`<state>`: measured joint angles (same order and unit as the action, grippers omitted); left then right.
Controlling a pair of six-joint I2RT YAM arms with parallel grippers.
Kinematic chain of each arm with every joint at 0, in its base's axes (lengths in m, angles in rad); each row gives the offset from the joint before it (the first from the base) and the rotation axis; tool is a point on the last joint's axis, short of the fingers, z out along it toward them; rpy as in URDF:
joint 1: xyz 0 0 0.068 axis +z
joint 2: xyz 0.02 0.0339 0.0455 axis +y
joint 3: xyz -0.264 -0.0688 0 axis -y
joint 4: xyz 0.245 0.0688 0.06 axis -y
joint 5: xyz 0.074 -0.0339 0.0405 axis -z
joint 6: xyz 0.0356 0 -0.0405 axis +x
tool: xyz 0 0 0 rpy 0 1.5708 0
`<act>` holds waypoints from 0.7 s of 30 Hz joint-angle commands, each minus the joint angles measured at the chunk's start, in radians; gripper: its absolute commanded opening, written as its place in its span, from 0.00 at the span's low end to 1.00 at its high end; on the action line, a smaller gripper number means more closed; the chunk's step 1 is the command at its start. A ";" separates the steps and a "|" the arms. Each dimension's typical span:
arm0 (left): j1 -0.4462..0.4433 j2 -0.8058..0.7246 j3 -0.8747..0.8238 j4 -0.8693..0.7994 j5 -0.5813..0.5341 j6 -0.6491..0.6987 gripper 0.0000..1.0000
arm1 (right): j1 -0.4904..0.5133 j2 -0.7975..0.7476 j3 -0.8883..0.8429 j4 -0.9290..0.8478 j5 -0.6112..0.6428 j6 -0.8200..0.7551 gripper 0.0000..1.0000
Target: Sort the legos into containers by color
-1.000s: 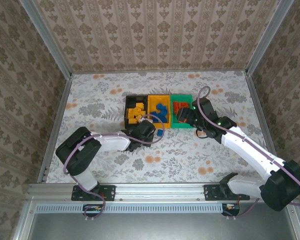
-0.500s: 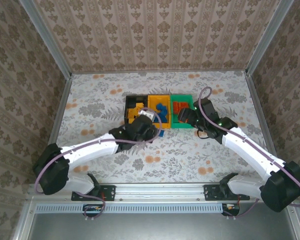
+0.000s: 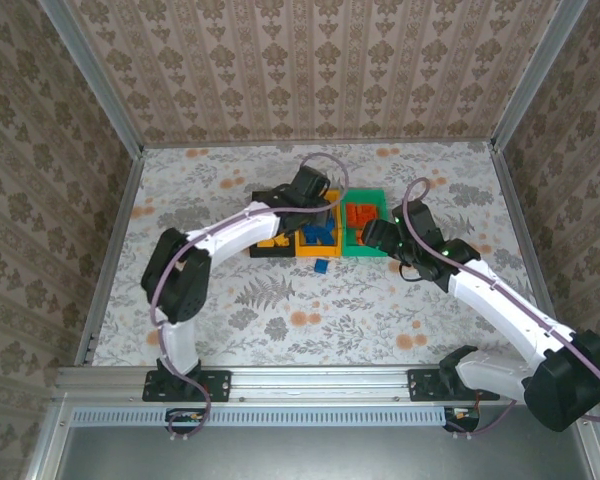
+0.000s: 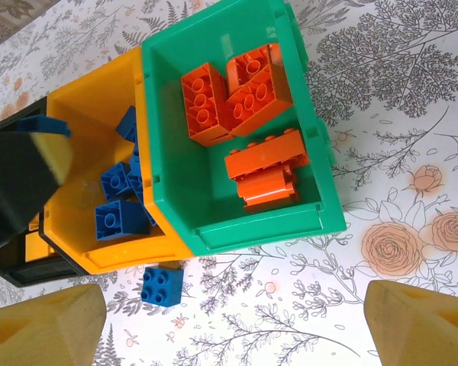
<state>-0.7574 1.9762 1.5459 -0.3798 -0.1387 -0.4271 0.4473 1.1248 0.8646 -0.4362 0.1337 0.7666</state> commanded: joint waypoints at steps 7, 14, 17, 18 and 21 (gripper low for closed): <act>-0.010 -0.032 0.051 -0.042 0.022 -0.008 0.72 | -0.016 -0.033 -0.017 -0.021 -0.011 0.014 0.89; -0.124 -0.262 -0.228 0.079 -0.010 -0.050 0.84 | -0.031 -0.043 -0.026 -0.016 -0.014 0.013 0.89; -0.191 -0.351 -0.367 0.142 -0.055 -0.076 0.87 | -0.038 -0.043 -0.034 -0.010 -0.018 0.015 0.89; -0.215 -0.371 -0.414 0.167 -0.069 -0.087 0.88 | -0.038 -0.042 -0.036 -0.007 -0.020 0.016 0.89; -0.278 -0.392 -0.523 0.245 -0.113 -0.109 0.88 | -0.041 -0.038 -0.039 0.000 -0.023 0.019 0.89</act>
<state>-1.0050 1.5856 1.1004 -0.2222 -0.1833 -0.4900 0.4122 1.1000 0.8364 -0.4358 0.1223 0.7666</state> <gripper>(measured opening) 0.876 0.893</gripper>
